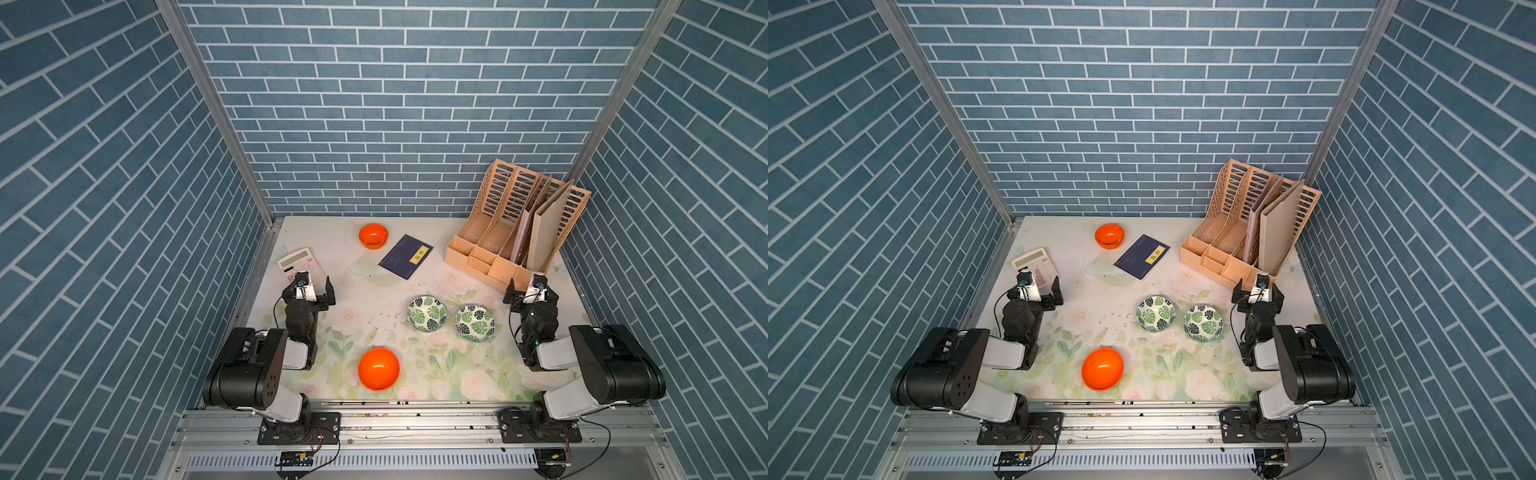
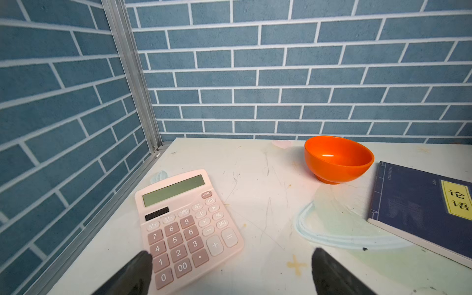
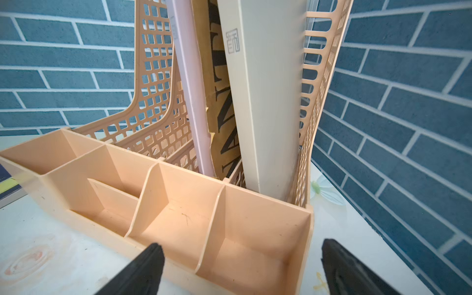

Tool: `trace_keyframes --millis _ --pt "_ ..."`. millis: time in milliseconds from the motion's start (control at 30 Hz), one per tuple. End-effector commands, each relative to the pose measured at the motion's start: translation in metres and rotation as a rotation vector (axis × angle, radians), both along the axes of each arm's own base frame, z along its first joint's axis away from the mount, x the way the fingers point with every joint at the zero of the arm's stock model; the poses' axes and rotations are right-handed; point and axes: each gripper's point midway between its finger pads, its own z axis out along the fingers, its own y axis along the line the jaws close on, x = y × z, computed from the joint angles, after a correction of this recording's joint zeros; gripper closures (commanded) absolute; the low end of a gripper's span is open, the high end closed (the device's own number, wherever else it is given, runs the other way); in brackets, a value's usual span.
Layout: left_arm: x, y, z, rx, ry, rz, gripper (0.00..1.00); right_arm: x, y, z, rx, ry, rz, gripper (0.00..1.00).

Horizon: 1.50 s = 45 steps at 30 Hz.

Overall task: Stack the bowls
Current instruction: Pick up the bowl from the center of the board.

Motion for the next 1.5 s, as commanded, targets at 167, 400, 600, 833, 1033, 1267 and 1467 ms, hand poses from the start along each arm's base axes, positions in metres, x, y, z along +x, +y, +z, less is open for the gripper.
trace_keyframes --millis 167,400,600,833,1033,1267,1467 --pt "0.000 0.004 0.002 0.003 -0.011 0.013 0.00 0.002 0.000 0.005 -0.021 -0.016 0.002 0.00" --pt "-0.002 0.012 0.003 -0.009 -0.017 0.058 0.00 0.002 -0.001 0.005 -0.020 -0.017 0.002 0.00" --pt "-0.001 0.011 0.002 -0.008 -0.013 0.057 0.01 0.002 0.000 0.004 -0.019 -0.014 0.004 0.00" --pt "0.029 0.015 0.050 0.044 0.064 0.160 0.00 0.018 0.003 0.021 -0.053 0.060 -0.008 0.00" --pt "0.046 -0.024 0.176 0.161 0.034 0.218 0.00 0.027 0.030 0.072 -0.090 0.044 0.032 0.00" --pt "0.106 -0.089 0.189 0.295 0.077 -0.069 0.00 0.040 0.059 0.101 -0.139 0.037 0.051 0.00" --pt "0.163 -0.112 0.134 -0.007 0.372 -0.072 0.14 0.048 0.081 0.107 -0.132 0.069 0.084 0.00"
